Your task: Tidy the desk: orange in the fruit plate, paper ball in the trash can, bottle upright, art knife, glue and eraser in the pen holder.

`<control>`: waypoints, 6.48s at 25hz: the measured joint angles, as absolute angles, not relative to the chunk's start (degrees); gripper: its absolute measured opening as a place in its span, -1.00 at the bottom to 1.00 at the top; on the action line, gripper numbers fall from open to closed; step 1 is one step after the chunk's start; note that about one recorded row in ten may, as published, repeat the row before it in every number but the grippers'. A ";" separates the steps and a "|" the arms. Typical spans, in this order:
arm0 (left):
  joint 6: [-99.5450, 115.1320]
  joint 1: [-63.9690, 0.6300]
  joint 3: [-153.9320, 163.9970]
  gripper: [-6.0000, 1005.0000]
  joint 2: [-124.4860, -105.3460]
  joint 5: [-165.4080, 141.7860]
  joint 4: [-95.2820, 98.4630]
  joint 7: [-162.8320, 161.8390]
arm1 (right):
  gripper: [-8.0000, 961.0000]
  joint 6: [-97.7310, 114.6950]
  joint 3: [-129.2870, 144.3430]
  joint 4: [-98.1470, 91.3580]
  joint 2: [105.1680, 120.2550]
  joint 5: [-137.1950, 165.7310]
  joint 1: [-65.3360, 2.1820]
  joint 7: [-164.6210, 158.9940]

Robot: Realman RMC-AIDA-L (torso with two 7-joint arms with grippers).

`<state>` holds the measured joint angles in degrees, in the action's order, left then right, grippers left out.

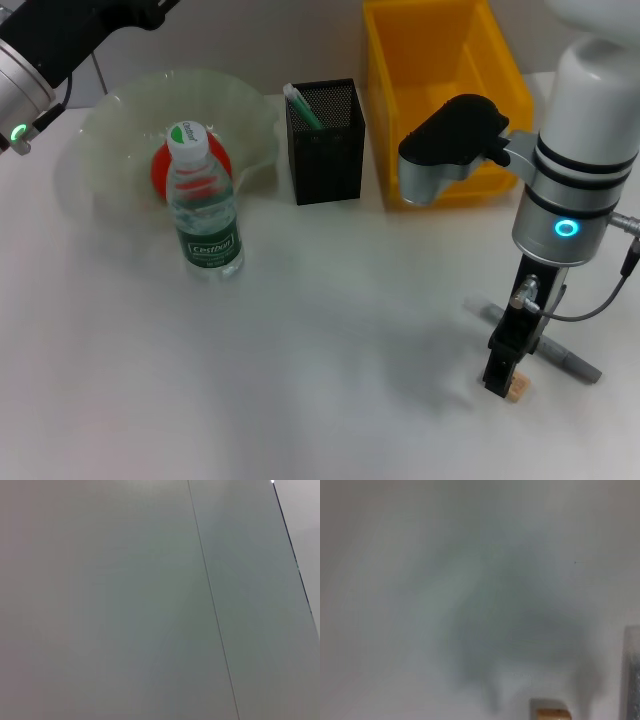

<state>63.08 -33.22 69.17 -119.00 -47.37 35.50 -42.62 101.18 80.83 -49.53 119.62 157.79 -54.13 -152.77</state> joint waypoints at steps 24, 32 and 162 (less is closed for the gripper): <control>63.11 -33.31 69.17 0.41 -118.93 -47.28 35.50 -42.18 | 0.40 99.26 92.00 -51.08 119.88 154.51 -55.06 -159.55; 63.11 -33.31 69.17 0.41 -118.91 -47.28 35.51 -42.19 | 0.39 98.88 92.22 -50.51 119.88 153.39 -54.57 -159.55; 66.90 -31.72 68.64 0.41 -118.57 -47.28 36.29 -41.31 | -0.45 79.64 93.53 -82.89 119.46 156.03 -39.43 -159.96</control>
<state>66.90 -31.72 68.64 -118.57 -47.28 36.29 -41.31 79.64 93.53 -82.89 119.46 156.03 -39.43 -159.96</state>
